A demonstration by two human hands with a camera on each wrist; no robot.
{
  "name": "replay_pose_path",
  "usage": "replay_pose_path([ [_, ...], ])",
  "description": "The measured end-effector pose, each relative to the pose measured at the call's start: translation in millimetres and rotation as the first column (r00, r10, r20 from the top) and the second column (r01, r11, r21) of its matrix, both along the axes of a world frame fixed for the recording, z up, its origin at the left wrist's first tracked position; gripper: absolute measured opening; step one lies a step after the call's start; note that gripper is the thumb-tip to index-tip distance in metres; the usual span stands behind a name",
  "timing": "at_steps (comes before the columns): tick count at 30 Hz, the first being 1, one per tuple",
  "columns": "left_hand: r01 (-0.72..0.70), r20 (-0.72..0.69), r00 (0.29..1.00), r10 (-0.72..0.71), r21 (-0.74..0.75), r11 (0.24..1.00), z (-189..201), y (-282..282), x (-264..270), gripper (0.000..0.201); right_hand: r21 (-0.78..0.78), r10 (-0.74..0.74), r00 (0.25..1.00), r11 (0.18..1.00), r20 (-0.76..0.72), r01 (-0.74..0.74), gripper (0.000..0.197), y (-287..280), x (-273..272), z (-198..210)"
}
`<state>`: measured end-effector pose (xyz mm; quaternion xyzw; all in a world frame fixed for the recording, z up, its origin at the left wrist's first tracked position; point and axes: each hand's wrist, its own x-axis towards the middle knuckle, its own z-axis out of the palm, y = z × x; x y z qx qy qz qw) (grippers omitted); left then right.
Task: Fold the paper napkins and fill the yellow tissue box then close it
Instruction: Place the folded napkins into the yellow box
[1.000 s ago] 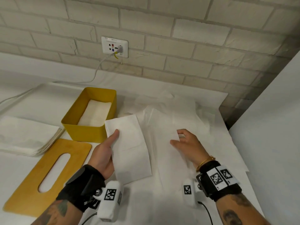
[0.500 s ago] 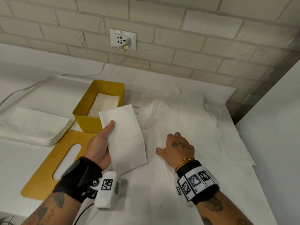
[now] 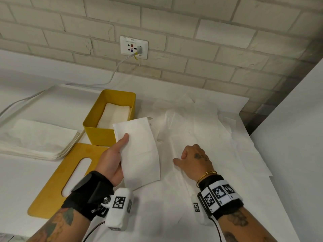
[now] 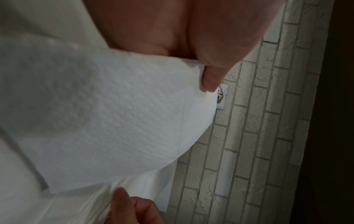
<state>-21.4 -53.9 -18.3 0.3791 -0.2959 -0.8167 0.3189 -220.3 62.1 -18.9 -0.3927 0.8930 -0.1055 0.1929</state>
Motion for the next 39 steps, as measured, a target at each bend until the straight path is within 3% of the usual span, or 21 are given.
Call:
replay_pose_path([
  [2,0.007,0.001,1.000,-0.007,0.001,1.000,-1.1,0.0,-0.2,0.033,0.102,0.047,0.998,0.994,-0.038,-0.043,0.046,-2.2,3.0,-5.8],
  [5,0.018,-0.010,1.000,-0.018,-0.001,1.000,-2.3,0.7,1.2,0.034,0.106,0.066,0.992,0.993,-0.105,-0.055,0.027,-5.7,4.9,-13.3],
  [8,0.022,-0.018,1.000,-0.022,-0.002,1.000,-1.8,0.7,3.4,0.034,0.070,0.030,0.998,0.997,-0.061,-0.025,0.019,-6.7,0.7,-15.7],
  [11,0.020,-0.016,1.000,-0.020,-0.002,1.000,-1.3,0.8,5.3,0.034,-0.175,-0.043,0.993,0.983,0.107,0.061,0.009,-3.3,-3.6,1.7],
  [14,0.026,-0.019,0.999,-0.025,0.013,1.000,-2.4,2.5,4.1,0.039,-0.479,-0.001,0.948,0.863,0.319,0.162,0.010,4.5,3.2,47.4],
  [16,0.043,-0.035,0.999,-0.042,0.035,0.998,-1.4,6.5,-0.8,0.041,-0.638,0.150,0.864,0.736,0.481,0.227,0.018,8.8,12.3,82.1],
  [18,0.059,-0.060,0.997,-0.056,0.051,0.997,0.7,13.1,-8.2,0.040,-0.706,0.345,0.673,0.597,0.655,0.381,0.021,10.9,18.9,108.0],
  [19,0.073,-0.070,0.995,-0.070,0.047,0.996,2.3,17.0,-12.5,0.040,-0.707,0.422,0.584,0.551,0.694,0.443,0.021,11.8,20.9,115.9],
  [21,0.101,-0.092,0.991,-0.098,0.028,0.995,5.2,25.1,-22.3,0.041,-0.700,0.478,0.512,0.516,0.714,0.494,0.018,11.8,22.4,117.3],
  [23,0.103,-0.115,0.988,-0.101,0.011,0.995,8.0,32.8,-32.3,0.048,-0.676,0.414,0.544,0.555,0.730,0.484,0.020,10.2,22.8,100.4],
  [28,0.102,-0.155,0.983,-0.100,0.003,0.995,10.1,47.1,-48.0,0.043,-0.658,0.156,0.778,0.646,0.609,0.387,0.029,17.1,18.1,39.8],
  [36,0.063,-0.151,0.987,-0.060,0.018,0.998,8.1,59.0,-65.2,0.072,-0.632,0.129,0.808,0.697,0.575,0.339,0.031,31.8,6.4,22.1],
  [39,0.064,-0.142,0.988,-0.065,-0.011,0.998,10.1,60.9,-66.6,0.068,-0.632,0.157,0.815,0.717,0.557,0.294,0.031,32.5,2.5,23.2],
])
